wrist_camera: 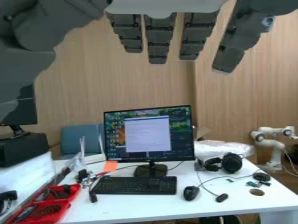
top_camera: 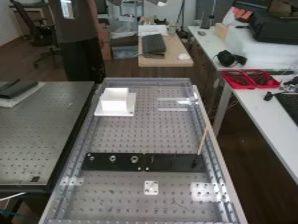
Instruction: Grab the smaller nut and place it in the white container
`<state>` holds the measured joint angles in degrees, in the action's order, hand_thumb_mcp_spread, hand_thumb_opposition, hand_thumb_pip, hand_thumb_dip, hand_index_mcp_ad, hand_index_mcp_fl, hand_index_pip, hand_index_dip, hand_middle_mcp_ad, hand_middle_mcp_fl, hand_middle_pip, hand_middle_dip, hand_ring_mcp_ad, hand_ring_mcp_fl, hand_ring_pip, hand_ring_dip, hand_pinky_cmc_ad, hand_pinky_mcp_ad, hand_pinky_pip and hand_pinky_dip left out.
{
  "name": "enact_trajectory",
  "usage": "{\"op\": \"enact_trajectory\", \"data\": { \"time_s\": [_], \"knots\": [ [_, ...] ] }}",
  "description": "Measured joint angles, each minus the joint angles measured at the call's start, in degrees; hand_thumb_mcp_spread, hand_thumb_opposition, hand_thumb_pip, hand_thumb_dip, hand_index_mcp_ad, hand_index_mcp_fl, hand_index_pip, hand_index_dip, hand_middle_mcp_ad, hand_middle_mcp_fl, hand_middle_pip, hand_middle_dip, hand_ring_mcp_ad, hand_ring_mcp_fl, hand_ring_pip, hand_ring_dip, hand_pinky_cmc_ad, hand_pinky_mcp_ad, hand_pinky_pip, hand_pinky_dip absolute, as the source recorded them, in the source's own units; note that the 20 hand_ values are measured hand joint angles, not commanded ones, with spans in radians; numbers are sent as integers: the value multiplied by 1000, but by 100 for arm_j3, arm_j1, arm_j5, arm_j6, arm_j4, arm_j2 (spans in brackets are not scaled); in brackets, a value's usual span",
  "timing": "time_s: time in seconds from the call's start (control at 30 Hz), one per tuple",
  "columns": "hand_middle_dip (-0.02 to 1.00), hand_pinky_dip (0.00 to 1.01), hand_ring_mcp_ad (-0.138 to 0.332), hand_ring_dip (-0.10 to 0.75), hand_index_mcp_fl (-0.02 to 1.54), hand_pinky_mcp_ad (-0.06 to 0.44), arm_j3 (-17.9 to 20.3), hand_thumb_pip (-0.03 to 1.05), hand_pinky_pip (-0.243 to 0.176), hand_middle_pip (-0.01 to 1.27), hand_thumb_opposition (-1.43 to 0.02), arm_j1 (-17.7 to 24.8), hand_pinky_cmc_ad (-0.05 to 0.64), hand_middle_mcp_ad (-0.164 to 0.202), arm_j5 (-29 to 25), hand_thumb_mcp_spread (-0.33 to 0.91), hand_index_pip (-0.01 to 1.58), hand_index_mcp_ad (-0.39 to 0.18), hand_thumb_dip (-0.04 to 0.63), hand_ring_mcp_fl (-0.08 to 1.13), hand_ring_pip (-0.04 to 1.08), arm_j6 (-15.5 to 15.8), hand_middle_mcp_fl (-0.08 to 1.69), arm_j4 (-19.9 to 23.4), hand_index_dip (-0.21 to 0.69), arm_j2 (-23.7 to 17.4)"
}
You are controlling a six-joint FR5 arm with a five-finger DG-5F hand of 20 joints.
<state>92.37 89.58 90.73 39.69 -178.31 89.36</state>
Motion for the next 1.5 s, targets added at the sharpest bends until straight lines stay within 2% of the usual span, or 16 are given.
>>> {"op": "enact_trajectory", "data": {
  "time_s": [0.03, 0.07, 0.1, 0.17, 0.3, 0.37, 0.43, 0.6, 0.67, 1.07, 1.37, 1.5],
  "knots": [
    [176, 384, 143, 51, 5, 279, -1, 250, -61, 103, -590, 0, 328, 51, 3, 290, 56, -7, 30, 0, 65, 1, 7, 0, 63, -1],
    [176, 396, 155, 58, 5, 278, -1, 250, -63, 101, -607, 0, 346, 51, 3, 290, 52, -7, 30, 0, 75, 3, 5, 0, 63, -2],
    [180, 410, 152, 58, 5, 297, -3, 250, -73, 105, -620, 0, 367, 51, 5, 295, 52, -7, 30, 3, 75, 5, 9, 0, 63, -3],
    [190, 429, 168, 59, 5, 311, -6, 250, -75, 110, -620, 0, 384, 51, 6, 290, 52, -7, 30, 3, 79, 6, 7, -2, 63, -4],
    [188, 443, 169, 59, 5, 312, -13, 250, -75, 117, -637, 1, 414, 51, 3, 295, 66, -7, 30, 3, 75, 18, 5, -4, 61, -4],
    [197, 456, 166, 59, 5, 314, -16, 250, -73, 122, -653, 3, 412, 51, 1, 291, 68, -7, 30, 3, 79, 20, 7, -7, 65, -3],
    [204, 459, 173, 59, 5, 312, -13, 250, -91, 126, -653, 5, 412, 51, -4, 290, 70, -7, 30, 3, 79, 20, 7, -6, 66, -4],
    [208, 468, 175, 59, 5, 309, 3, 250, -91, 122, -653, 5, 433, 51, -18, 293, 70, -7, 30, 3, 79, 26, 7, 2, 66, 0],
    [208, 475, 175, 59, 5, 328, 18, 250, -91, 122, -653, 3, 433, 51, -19, 293, 70, -7, 30, 3, 79, 16, 7, 13, 66, 3],
    [206, 475, 175, 63, 5, 330, 170, 250, -96, 122, -649, -27, 429, 51, -17, 290, 72, -7, 30, 3, 77, -27, 5, 150, 73, -20],
    [206, 475, 175, 66, 5, 330, 376, 251, -96, 122, -649, -42, 435, 51, -23, 290, 72, -7, 30, 3, 75, -79, 5, 283, 89, -58],
    [206, 475, 175, 66, 5, 328, 554, 290, -96, 122, -651, -55, 443, 51, -48, 290, 72, -7, 30, 0, 80, -106, 5, 440, 91, -104]
  ]
}}
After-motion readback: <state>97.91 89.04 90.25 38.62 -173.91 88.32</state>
